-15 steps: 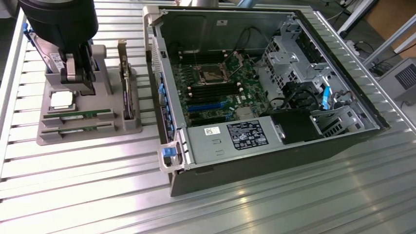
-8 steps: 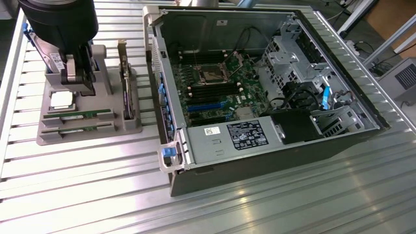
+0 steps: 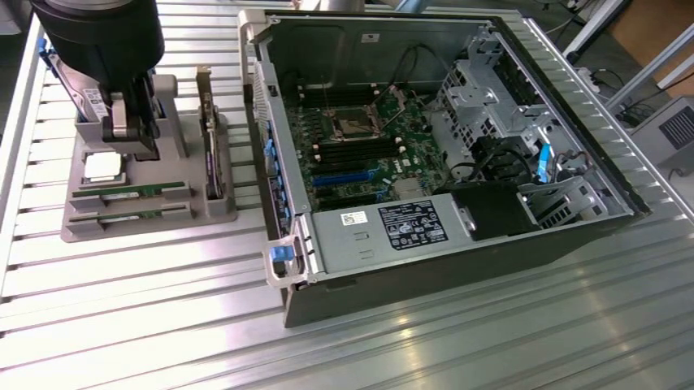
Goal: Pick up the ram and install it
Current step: 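Pick up the ram and move it above insertion slot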
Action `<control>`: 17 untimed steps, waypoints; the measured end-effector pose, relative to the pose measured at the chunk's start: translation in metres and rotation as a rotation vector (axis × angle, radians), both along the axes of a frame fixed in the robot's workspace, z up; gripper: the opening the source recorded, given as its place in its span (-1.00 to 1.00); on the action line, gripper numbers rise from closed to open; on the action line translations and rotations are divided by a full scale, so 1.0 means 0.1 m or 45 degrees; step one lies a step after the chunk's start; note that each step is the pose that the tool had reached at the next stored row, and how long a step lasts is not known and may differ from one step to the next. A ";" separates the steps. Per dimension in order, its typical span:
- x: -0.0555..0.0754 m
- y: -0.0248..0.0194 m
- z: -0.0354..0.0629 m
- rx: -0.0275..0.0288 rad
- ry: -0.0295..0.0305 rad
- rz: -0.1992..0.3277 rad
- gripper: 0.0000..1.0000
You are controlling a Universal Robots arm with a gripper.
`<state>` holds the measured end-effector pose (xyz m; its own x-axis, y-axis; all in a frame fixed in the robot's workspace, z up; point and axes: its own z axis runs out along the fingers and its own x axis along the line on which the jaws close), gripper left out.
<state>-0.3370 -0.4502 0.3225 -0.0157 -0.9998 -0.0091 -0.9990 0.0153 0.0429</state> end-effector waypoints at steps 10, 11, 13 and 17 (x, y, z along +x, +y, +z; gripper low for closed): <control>0.00 0.000 -0.017 0.0000 0.0000 0.000 -0.28; 0.00 0.000 -0.018 0.0000 0.0000 0.000 -0.28; 0.00 0.000 -0.020 0.0000 0.0000 0.000 -0.28; 0.00 0.000 -0.028 0.0000 0.0000 0.000 -0.28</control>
